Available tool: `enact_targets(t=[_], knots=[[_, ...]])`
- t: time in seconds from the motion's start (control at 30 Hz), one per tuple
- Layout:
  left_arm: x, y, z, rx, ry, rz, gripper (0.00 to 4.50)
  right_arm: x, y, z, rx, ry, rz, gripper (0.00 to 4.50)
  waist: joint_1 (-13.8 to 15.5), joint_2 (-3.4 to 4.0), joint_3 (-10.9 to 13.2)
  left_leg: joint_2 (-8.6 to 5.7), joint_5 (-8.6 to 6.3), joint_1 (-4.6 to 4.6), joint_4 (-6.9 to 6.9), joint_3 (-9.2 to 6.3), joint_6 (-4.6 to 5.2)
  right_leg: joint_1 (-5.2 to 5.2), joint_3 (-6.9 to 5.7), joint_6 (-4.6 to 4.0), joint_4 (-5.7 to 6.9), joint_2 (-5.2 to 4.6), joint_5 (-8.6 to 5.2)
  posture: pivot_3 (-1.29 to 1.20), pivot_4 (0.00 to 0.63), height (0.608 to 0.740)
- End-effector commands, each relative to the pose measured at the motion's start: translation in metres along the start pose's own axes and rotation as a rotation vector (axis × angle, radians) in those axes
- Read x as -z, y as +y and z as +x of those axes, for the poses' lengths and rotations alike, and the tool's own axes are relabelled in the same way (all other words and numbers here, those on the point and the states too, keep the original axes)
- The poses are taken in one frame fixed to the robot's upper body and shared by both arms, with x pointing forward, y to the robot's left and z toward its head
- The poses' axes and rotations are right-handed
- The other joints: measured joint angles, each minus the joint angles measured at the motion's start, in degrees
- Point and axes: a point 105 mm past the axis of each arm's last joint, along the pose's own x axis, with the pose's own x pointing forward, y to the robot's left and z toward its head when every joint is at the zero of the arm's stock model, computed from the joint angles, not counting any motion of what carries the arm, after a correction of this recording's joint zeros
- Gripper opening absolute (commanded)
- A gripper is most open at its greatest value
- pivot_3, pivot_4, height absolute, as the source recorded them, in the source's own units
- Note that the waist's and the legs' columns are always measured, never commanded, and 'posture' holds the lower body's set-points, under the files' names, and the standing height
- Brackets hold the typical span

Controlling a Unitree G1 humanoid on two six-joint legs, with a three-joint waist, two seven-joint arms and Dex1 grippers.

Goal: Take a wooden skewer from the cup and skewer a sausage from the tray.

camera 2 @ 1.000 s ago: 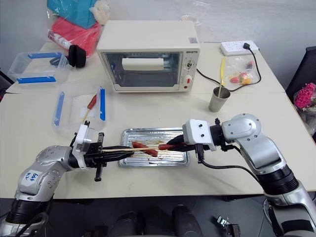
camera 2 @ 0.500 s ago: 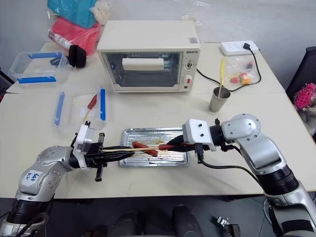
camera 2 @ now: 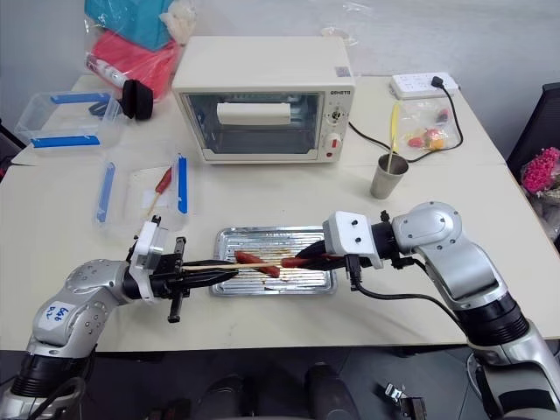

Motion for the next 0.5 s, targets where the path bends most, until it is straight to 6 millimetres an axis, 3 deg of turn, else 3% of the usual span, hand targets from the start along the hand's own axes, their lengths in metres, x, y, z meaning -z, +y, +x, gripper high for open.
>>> enact_targets(t=[0.03, 0.5], knots=[[-0.01, -0.002, 0.003, 0.011, -0.033, 0.039, 0.0, -0.013, 0.003, -0.001, -0.008, -0.039, -0.053, 0.4, 0.0, 0.0, 0.0, 0.0, 0.0, 0.0, 0.0, 0.0, 0.0, 0.0, 0.0, 0.0, 0.0, 0.0, 0.0, 0.0, 0.15, 0.74], [-0.007, 0.0, 0.017, 0.029, -0.037, 0.048, 0.0, -0.015, 0.004, 0.002, -0.015, -0.049, -0.057, 0.4, 0.08, 0.0, 0.0, 0.0, 0.0, -0.01, 0.1, -0.01, 0.0, 0.01, 0.0, 0.0, 0.06, 0.01, 0.0, 0.0, 0.15, 0.74]])
